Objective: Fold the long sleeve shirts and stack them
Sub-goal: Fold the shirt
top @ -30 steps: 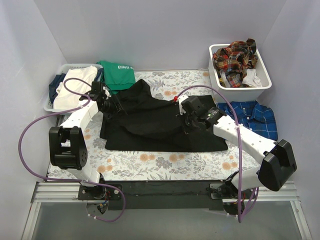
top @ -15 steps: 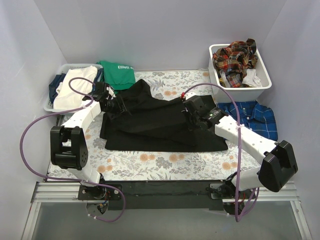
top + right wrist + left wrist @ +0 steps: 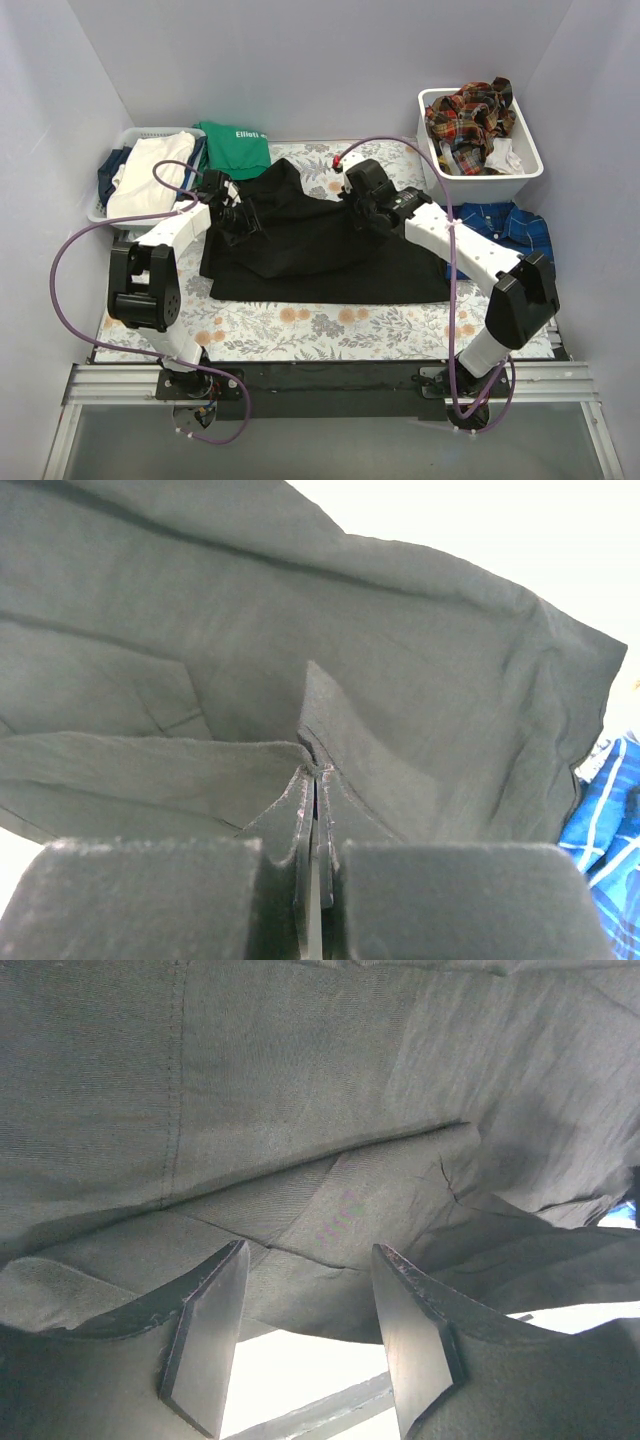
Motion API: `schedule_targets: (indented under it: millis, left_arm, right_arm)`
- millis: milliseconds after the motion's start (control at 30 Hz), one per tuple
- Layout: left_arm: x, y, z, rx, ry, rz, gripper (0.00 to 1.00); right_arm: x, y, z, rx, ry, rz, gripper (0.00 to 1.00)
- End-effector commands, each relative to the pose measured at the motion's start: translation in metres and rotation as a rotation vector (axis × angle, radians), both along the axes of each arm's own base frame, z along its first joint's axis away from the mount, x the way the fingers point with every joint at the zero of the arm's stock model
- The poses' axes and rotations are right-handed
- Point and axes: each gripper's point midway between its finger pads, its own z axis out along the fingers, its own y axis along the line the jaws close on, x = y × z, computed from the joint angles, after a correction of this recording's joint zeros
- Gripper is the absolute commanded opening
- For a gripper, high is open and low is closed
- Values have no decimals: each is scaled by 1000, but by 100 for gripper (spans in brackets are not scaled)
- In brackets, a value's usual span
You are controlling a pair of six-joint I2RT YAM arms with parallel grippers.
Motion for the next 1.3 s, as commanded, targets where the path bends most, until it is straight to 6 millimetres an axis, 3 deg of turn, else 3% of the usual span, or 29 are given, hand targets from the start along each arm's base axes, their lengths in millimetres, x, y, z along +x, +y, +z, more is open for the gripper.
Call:
schedule_targets:
  millis: [0, 100, 167, 267, 300, 367, 467, 567, 633, 667, 700, 767, 833, 867, 900, 967, 1100, 1267]
  left_arm:
    - [-3, -3, 5, -13, -15, -20, 51]
    - [-11, -6, -1, -13, -2, -47, 51]
    - [-17, -4, -11, 3, 31, -45, 51]
    - [-20, -1, -24, 27, 74, -36, 51]
    - [-19, -1, -27, 29, 83, -31, 51]
    - [-20, 1, -35, 42, 107, -22, 51]
    - [-22, 4, -44, 67, 127, -14, 50]
    - [-28, 10, -52, 99, 149, -14, 50]
    - [-30, 11, -54, 107, 149, -13, 50]
    - [-32, 12, -56, 107, 156, -13, 50]
    - [-33, 12, -57, 109, 160, -18, 50]
    - [-34, 13, -60, 114, 166, -18, 50]
    - [-36, 14, -64, 119, 178, -16, 50]
    - [-36, 14, -64, 121, 178, -16, 50]
    - [-37, 14, -66, 123, 182, -17, 50]
    - [-38, 15, -69, 127, 189, -15, 49]
    - [-39, 16, -72, 133, 199, -14, 49]
    - [-36, 16, -72, 131, 198, -14, 49]
  right_arm:
    - [-6, -8, -4, -26, -13, 23, 1]
    - [-50, -25, -48, -21, 119, 50, 1]
    - [-88, -23, -62, 58, 241, 100, 5]
    - [-132, -20, -62, 157, 362, 152, 35]
    - [-140, -18, -49, 205, 352, 164, 48]
    - [-149, -25, -32, 270, 312, 141, 54]
    - [-143, -35, -23, 295, 258, 54, 61]
    - [-125, -50, -40, 239, 277, -112, 62]
    - [-117, -46, -45, 227, 295, -117, 61]
    - [-113, -40, -60, 196, 345, -109, 61]
    - [-100, -32, -49, 193, 323, -91, 60]
    - [-84, -23, -61, 143, 342, -85, 59]
    - [-63, -9, -48, 145, 307, -63, 59]
    - [-57, -6, -59, 119, 327, -66, 59]
    - [-47, -1, -52, 122, 308, -65, 59]
    - [-40, -1, -63, 86, 323, -69, 60]
    - [-41, 1, -78, 73, 393, -59, 55]
    - [-66, -13, -88, 49, 454, -61, 51]
